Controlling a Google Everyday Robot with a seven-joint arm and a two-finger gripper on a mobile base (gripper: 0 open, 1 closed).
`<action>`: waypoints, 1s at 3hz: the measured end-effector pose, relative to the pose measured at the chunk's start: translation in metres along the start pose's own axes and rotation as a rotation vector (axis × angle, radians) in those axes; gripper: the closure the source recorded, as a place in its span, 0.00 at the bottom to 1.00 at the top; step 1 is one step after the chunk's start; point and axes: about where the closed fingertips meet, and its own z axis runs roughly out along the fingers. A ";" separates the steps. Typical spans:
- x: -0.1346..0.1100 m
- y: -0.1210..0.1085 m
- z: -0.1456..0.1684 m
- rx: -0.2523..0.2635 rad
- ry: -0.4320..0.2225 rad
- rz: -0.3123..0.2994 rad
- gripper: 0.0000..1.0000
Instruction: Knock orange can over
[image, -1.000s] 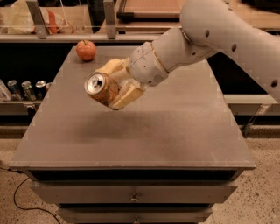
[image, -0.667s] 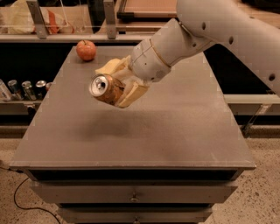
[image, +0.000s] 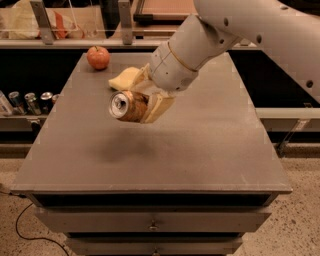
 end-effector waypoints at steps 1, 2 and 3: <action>0.002 0.006 0.003 -0.034 0.062 -0.033 1.00; 0.005 0.010 0.006 -0.062 0.117 -0.059 1.00; 0.008 0.011 0.012 -0.078 0.178 -0.086 1.00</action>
Offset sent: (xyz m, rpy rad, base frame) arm -0.0040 -0.0093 -0.0168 -0.2059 -0.0697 0.0404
